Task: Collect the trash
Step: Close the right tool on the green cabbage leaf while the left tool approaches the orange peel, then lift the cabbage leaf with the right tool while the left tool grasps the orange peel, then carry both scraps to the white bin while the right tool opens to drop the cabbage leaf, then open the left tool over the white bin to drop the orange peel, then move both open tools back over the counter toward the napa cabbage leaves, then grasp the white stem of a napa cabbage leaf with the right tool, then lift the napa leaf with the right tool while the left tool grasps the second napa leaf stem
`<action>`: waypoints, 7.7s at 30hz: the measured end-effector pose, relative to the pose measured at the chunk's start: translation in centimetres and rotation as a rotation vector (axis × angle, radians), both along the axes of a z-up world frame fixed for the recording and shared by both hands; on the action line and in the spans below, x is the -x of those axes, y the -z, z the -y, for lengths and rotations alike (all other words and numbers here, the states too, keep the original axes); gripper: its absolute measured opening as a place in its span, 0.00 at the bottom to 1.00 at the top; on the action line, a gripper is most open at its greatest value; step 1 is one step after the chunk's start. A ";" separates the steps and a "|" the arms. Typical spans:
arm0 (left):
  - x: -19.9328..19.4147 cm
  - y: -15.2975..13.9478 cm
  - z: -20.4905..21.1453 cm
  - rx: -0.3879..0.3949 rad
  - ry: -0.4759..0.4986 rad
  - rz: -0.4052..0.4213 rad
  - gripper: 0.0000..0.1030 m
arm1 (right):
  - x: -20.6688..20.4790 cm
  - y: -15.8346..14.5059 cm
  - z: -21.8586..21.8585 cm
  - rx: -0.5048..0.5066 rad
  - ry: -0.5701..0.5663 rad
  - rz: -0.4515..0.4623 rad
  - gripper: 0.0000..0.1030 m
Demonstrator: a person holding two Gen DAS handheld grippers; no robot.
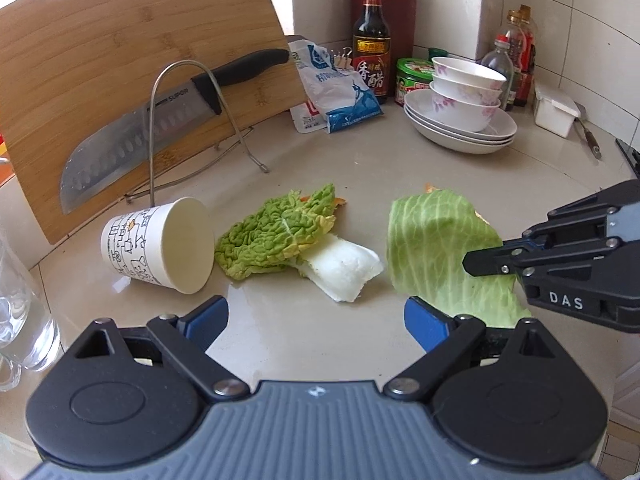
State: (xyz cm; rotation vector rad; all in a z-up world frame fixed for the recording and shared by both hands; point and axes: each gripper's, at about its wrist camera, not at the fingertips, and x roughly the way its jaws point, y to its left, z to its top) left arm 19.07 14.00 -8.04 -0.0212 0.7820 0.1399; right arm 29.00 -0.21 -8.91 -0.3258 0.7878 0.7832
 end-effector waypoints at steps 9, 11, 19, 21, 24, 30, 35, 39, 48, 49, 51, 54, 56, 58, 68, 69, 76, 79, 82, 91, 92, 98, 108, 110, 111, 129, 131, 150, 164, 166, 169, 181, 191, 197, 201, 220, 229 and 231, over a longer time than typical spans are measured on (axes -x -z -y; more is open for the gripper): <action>-0.9 -0.9 2.0 0.010 0.125 0.011 0.92 | 2.1 -1.9 3.4 0.023 0.036 0.031 0.02; -1.4 -1.0 2.7 -0.004 0.158 0.014 0.92 | 2.3 -2.3 4.3 0.028 0.051 0.038 0.02; -4.9 0.2 5.8 -0.020 0.300 0.019 0.92 | 2.9 -3.3 7.3 0.045 0.117 0.066 0.02; -5.9 0.8 6.4 -0.018 0.324 0.012 0.92 | 2.9 -3.4 8.0 0.048 0.137 0.069 0.02; -7.3 1.7 7.3 -0.032 0.345 0.003 0.92 | 2.7 -3.5 8.8 0.050 0.168 0.070 0.02; -9.6 3.2 8.6 -0.048 0.368 -0.004 0.92 | 1.9 -3.3 10.2 0.047 0.218 0.064 0.02; -11.0 4.1 9.2 -0.060 0.364 -0.011 0.92 | 1.4 -3.1 10.5 0.038 0.235 0.056 0.02; -11.5 4.1 9.2 -0.056 0.353 0.009 0.91 | 1.1 -2.8 10.8 0.028 0.249 0.043 0.02; -12.2 4.1 8.5 -0.021 0.335 -0.008 0.75 | 0.9 -2.9 10.9 0.022 0.253 0.041 0.02; -12.2 4.1 8.3 -0.011 0.335 -0.010 0.73 | 0.9 -2.9 10.9 0.022 0.253 0.041 0.02; -12.1 4.0 8.1 0.005 0.342 -0.013 0.69 | 1.1 -2.9 10.9 0.020 0.253 0.042 0.02; -12.1 3.8 7.9 0.015 0.340 -0.010 0.65 | 1.2 -3.0 10.9 0.019 0.255 0.044 0.02; -12.0 3.5 7.7 0.028 0.334 -0.010 0.62 | 1.3 -3.1 11.0 0.018 0.256 0.044 0.02; -11.9 3.2 7.4 0.040 0.334 -0.010 0.60 | 1.5 -3.2 11.1 0.016 0.258 0.047 0.02; -9.5 1.1 7.5 0.048 0.369 -0.004 0.57 | 2.7 -3.9 11.9 0.004 0.265 0.051 0.02; -9.1 0.8 7.7 0.051 0.375 -0.001 0.57 | 3.1 -4.1 12.2 0.001 0.270 0.054 0.02; -5.9 -1.1 9.1 0.077 0.430 0.003 0.57 | 4.9 -4.6 13.9 -0.005 0.297 0.056 0.02; -4.5 -2.0 10.1 0.082 0.462 0.009 0.57 | 6.7 -4.9 15.5 0.005 0.333 0.057 0.02; -3.2 -2.7 11.5 0.092 0.498 0.019 0.57 | 7.6 -5.0 16.5 0.014 0.358 0.058 0.02; -0.7 -3.3 17.0 0.114 0.650 0.022 0.57 | 11.3 -1.1 23.2 0.079 0.530 -0.033 0.02; -0.6 -3.2 17.7 0.117 0.667 0.018 0.57 | 11.4 -0.3 23.7 0.085 0.543 -0.047 0.02; -0.2 -2.6 20.6 0.113 0.725 -0.003 0.57 | 10.7 5.3 26.1 0.110 0.609 -0.144 0.02; 0.0 -1.3 24.4 0.093 0.773 -0.042 0.57 | 9.5 10.5 27.6 0.123 0.645 -0.196 0.36; 0.0 -1.1 25.1 0.090 0.778 -0.049 0.57 | 9.7 10.6 27.7 0.113 0.647 -0.196 0.55; 0.0 -1.0 25.4 0.088 0.779 -0.053 0.57 | 9.8 10.5 27.7 0.106 0.647 -0.191 0.58; -0.8 3.7 31.4 0.076 0.845 -0.148 0.57 | 14.7 6.3 31.9 0.057 0.702 -0.107 1.00; -1.0 4.4 32.1 0.075 0.853 -0.162 0.57 | 15.1 6.1 32.2 0.054 0.709 -0.103 1.00; -1.5 4.5 33.8 0.042 0.821 -0.121 0.83 | 17.0 3.6 33.9 0.042 0.754 -0.025 1.00; 0.9 0.0 26.3 0.020 0.594 -0.021 0.87 | 14.8 -0.4 29.0 0.024 0.616 0.091 1.00; 1.2 -0.4 24.9 0.011 0.548 -0.009 0.88 | 14.3 -1.0 27.7 0.023 0.580 0.106 1.00; 1.7 -0.8 22.2 0.003 0.470 -0.003 0.88 | 13.9 -1.5 26.3 0.023 0.543 0.122 1.00; 2.6 -1.0 11.8 -0.028 0.171 -0.012 0.88 | 9.6 -3.4 15.9 -0.012 0.285 0.162 1.00; 4.4 -0.4 4.5 -0.079 -0.014 -0.038 0.88 | 5.3 -3.2 3.7 -0.026 -0.002 0.179 0.95; 4.6 0.5 1.2 -0.046 -0.093 -0.058 0.88 | 3.8 -2.6 -2.8 0.003 -0.121 0.187 0.83; 4.7 0.9 -0.5 -0.025 -0.133 -0.063 0.88 | 3.0 -1.8 -6.0 0.027 -0.170 0.179 0.74; 4.4 2.1 -2.7 0.052 -0.196 -0.064 0.88 | 1.0 2.5 -11.2 0.160 -0.188 0.191 0.38; 4.0 1.8 -2.5 0.050 -0.181 -0.066 0.88 | 1.6 1.5 -10.4 0.130 -0.188 0.201 0.35; 3.9 1.8 -2.4 0.048 -0.174 -0.064 0.88 | 1.9 1.0 -9.8 0.120 -0.186 0.199 0.35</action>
